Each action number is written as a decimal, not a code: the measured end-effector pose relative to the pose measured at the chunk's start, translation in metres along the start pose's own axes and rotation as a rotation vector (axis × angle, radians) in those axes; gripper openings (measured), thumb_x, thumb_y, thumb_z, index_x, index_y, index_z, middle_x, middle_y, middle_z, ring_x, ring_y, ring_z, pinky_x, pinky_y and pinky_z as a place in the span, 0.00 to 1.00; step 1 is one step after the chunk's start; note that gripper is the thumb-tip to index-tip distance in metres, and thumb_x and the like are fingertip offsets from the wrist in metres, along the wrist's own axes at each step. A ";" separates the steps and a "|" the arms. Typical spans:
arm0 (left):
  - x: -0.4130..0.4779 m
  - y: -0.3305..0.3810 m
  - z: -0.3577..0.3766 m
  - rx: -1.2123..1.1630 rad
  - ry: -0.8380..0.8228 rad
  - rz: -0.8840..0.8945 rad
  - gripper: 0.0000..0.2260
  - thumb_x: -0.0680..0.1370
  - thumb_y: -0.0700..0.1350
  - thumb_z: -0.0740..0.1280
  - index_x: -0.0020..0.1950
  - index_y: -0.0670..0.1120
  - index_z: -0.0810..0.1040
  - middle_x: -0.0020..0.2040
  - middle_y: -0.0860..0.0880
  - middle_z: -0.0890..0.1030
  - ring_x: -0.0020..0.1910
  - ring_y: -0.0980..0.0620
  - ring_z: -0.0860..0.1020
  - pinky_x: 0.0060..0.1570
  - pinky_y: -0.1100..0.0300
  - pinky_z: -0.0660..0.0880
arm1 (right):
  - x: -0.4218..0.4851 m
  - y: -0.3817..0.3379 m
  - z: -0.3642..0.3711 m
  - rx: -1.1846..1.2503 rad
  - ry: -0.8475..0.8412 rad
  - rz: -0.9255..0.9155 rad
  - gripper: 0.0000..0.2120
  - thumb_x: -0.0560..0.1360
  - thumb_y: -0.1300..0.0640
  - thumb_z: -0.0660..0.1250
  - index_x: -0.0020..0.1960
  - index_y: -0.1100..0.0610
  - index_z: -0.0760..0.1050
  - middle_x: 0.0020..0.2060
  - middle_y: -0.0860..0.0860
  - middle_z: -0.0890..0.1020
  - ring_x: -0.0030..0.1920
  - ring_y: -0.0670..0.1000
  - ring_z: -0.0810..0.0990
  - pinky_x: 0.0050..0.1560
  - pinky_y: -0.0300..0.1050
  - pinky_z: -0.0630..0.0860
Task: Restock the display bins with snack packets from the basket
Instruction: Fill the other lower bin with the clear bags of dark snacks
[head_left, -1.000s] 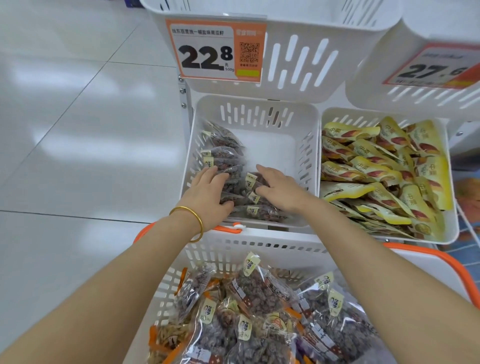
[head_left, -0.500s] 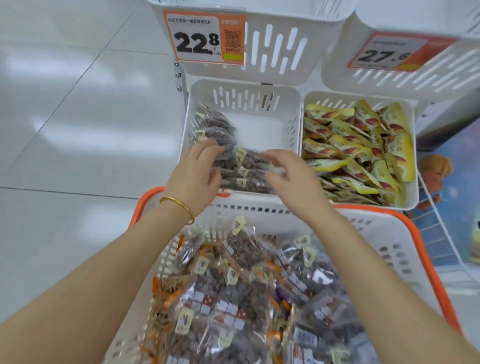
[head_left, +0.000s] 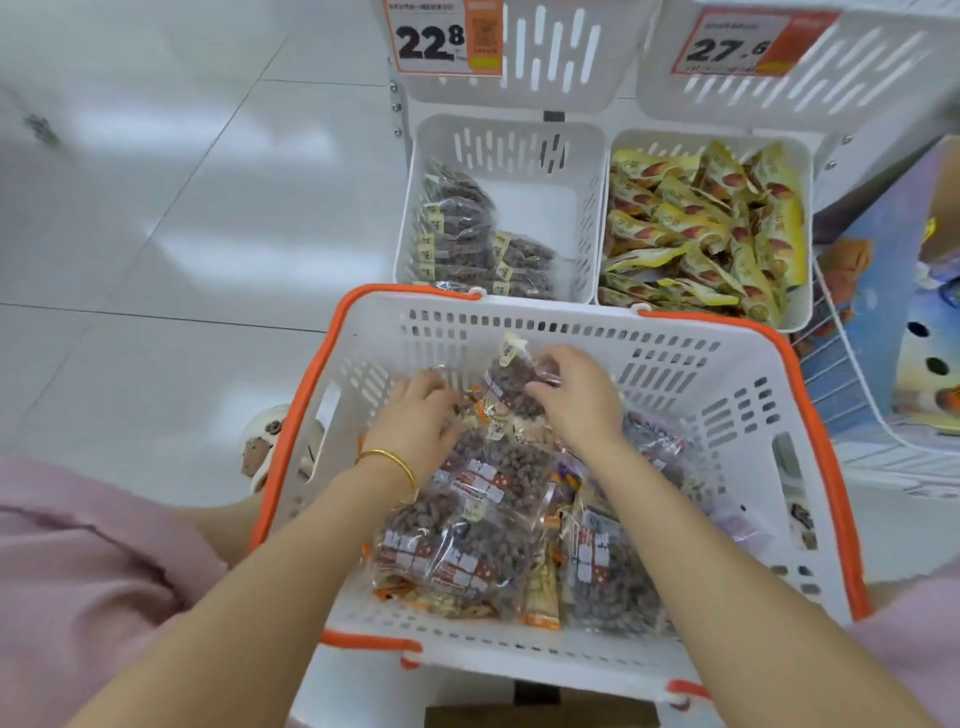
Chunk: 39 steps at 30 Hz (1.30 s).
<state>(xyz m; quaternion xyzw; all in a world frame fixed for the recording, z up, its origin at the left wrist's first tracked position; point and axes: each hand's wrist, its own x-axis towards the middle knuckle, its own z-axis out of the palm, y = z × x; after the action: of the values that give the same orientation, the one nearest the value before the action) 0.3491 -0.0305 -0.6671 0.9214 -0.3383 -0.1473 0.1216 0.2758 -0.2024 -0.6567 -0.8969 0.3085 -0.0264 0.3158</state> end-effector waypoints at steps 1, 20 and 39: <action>0.001 0.004 0.006 0.084 -0.069 -0.015 0.18 0.80 0.53 0.59 0.65 0.45 0.73 0.67 0.46 0.67 0.66 0.44 0.63 0.67 0.53 0.61 | -0.007 0.005 -0.010 0.054 0.033 0.025 0.17 0.76 0.53 0.67 0.63 0.57 0.72 0.58 0.52 0.77 0.57 0.54 0.76 0.51 0.46 0.71; -0.006 0.056 0.023 -0.295 -0.158 -0.090 0.14 0.75 0.49 0.69 0.56 0.47 0.68 0.53 0.45 0.77 0.53 0.44 0.74 0.53 0.50 0.74 | -0.069 0.047 -0.067 0.738 0.064 0.299 0.16 0.75 0.63 0.68 0.62 0.60 0.71 0.59 0.52 0.76 0.59 0.49 0.73 0.55 0.45 0.72; -0.018 0.075 -0.069 -1.193 -0.232 -0.212 0.21 0.82 0.57 0.49 0.70 0.51 0.67 0.73 0.48 0.64 0.73 0.45 0.60 0.59 0.53 0.66 | -0.062 0.033 -0.111 0.801 -0.155 0.019 0.11 0.72 0.63 0.71 0.47 0.49 0.78 0.55 0.45 0.79 0.51 0.42 0.78 0.52 0.38 0.72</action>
<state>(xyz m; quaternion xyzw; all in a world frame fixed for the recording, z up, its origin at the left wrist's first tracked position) 0.3160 -0.0659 -0.5754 0.7012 -0.1152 -0.4218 0.5632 0.1816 -0.2483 -0.5784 -0.6995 0.2572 -0.0740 0.6626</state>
